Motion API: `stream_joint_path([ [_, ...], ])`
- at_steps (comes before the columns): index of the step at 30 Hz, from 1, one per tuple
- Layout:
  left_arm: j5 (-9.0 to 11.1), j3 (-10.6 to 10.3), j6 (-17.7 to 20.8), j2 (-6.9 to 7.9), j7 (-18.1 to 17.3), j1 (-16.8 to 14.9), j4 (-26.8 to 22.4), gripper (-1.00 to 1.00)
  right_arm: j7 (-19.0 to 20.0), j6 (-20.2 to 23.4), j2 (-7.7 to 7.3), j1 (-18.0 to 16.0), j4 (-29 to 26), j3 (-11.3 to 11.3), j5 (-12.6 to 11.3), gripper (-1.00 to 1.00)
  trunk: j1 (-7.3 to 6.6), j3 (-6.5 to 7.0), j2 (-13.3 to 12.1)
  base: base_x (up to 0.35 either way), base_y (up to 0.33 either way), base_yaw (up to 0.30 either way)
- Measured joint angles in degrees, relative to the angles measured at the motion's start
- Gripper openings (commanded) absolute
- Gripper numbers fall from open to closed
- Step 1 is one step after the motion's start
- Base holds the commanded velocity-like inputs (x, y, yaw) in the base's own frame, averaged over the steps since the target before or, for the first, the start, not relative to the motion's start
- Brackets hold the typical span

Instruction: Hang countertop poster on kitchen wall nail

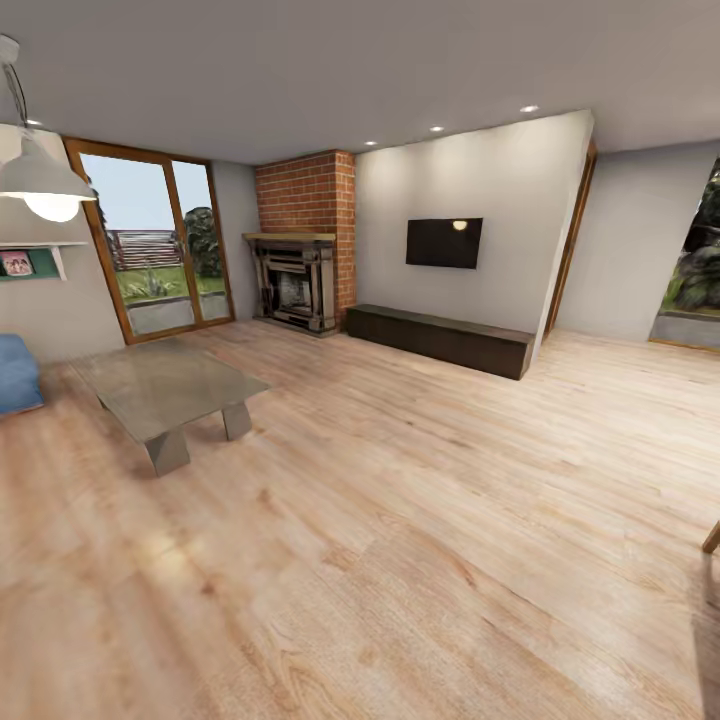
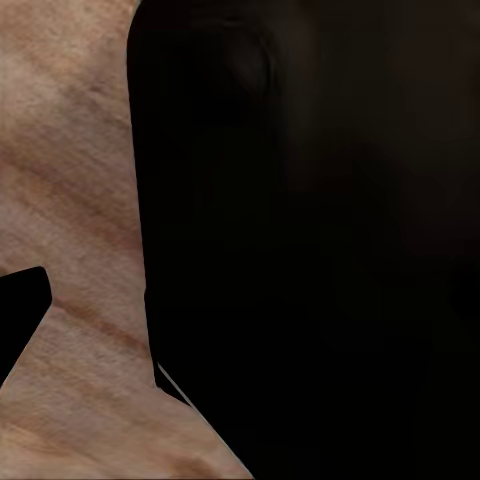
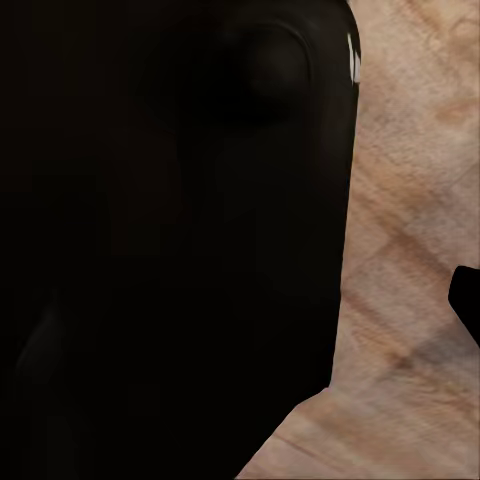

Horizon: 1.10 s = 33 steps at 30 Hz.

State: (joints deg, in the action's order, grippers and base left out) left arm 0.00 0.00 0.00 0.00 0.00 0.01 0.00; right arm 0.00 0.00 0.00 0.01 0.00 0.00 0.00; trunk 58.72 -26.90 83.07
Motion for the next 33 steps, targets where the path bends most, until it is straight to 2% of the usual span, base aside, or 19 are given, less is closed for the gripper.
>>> stream_joint_path([
  [4,0.1,0.0,0.0,-0.96,0.0,0.7,-0.9,1.00,0.6,0.8,0.19,-0.6,0.0,-0.2,0.1,1.00,0.01,0.02,0.0,0.000,0.000,0.000],
  [20,0.1,0.0,0.0,-1.06,0.0,0.7,-0.9,1.00,0.6,0.9,0.18,-0.6,0.0,-0.2,0.1,1.00,0.01,0.02,0.0,0.000,0.000,0.000],
  [25,0.1,0.2,-0.3,-1.99,0.0,1.7,-2.5,1.00,0.6,-0.6,0.11,-1.9,-1.2,-0.2,-0.2,1.00,0.01,0.02,0.0,0.000,0.000,0.000],
  [29,0.0,0.2,-0.6,-1.05,0.2,2.1,-3.8,1.00,0.5,-1.7,-0.01,-3.3,-2.6,-0.3,-0.4,1.00,0.00,0.02,0.0,0.000,0.000,0.000],
  [30,0.0,0.3,-0.6,0.19,0.2,2.1,-7.7,1.00,0.5,-8.2,-0.04,-4.1,-5.8,-0.3,-0.4,1.00,0.00,0.02,0.0,0.000,0.000,0.000],
  [31,0.0,0.2,-0.7,0.44,0.2,2.1,-16.5,1.00,0.5,-8.6,-0.10,-4.2,-7.1,-0.3,-0.4,1.00,0.00,0.03,0.0,0.000,0.000,0.000],
  [33,-0.1,0.2,-0.7,0.86,0.2,2.1,-22.9,1.00,0.5,-8.7,-0.41,-4.3,-9.9,-0.4,-0.4,1.00,0.00,0.03,0.0,0.000,0.000,0.000],
])
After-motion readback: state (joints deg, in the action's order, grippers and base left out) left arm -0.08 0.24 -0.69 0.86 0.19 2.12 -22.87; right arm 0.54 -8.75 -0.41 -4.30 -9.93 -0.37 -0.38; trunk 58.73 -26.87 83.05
